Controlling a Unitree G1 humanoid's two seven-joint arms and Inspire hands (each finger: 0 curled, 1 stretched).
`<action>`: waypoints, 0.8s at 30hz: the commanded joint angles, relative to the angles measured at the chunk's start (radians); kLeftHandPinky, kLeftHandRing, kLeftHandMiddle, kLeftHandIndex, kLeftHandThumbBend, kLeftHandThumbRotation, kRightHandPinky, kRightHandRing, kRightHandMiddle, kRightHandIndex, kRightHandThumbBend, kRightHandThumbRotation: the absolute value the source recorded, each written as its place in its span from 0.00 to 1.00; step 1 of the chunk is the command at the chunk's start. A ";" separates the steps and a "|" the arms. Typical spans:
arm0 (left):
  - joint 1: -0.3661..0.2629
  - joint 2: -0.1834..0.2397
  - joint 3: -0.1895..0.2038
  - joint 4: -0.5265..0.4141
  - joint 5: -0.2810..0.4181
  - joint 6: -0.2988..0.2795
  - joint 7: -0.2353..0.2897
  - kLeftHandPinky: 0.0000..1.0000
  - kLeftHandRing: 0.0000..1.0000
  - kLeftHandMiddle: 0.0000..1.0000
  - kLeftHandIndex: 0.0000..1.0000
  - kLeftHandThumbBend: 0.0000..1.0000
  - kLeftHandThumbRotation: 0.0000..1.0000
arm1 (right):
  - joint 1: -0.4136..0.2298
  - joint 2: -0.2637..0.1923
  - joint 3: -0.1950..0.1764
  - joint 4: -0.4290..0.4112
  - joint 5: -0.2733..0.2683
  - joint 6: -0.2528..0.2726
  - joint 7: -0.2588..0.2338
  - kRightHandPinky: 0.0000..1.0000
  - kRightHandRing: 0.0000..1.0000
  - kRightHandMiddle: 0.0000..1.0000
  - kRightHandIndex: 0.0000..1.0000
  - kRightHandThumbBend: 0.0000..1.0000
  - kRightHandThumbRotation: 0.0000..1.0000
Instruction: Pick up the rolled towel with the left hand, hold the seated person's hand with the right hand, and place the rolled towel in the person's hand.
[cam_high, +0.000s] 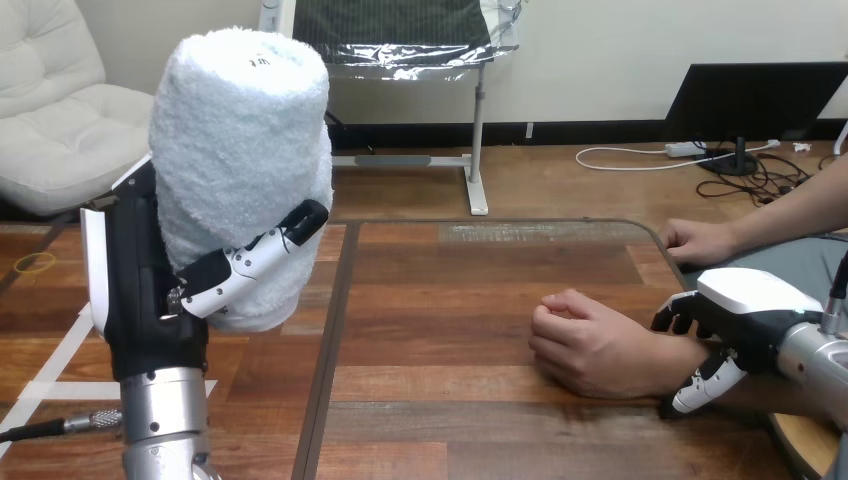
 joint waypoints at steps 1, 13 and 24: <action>-0.081 0.002 0.012 -0.022 -0.007 -0.037 0.005 0.19 0.25 0.31 0.37 0.57 0.00 | 0.020 0.028 0.032 0.003 -0.005 0.005 0.027 0.55 0.77 0.81 0.81 1.00 0.26; -0.084 0.008 0.015 -0.021 -0.004 -0.040 0.001 0.20 0.25 0.31 0.37 0.56 0.00 | 0.016 0.026 0.029 0.004 0.003 0.002 0.054 0.58 0.79 0.83 0.84 1.00 0.25; -0.086 0.003 0.018 -0.027 -0.001 -0.033 0.007 0.20 0.26 0.32 0.37 0.56 0.00 | 0.015 0.025 0.032 -0.001 -0.006 -0.002 0.053 0.54 0.76 0.79 0.80 1.00 0.17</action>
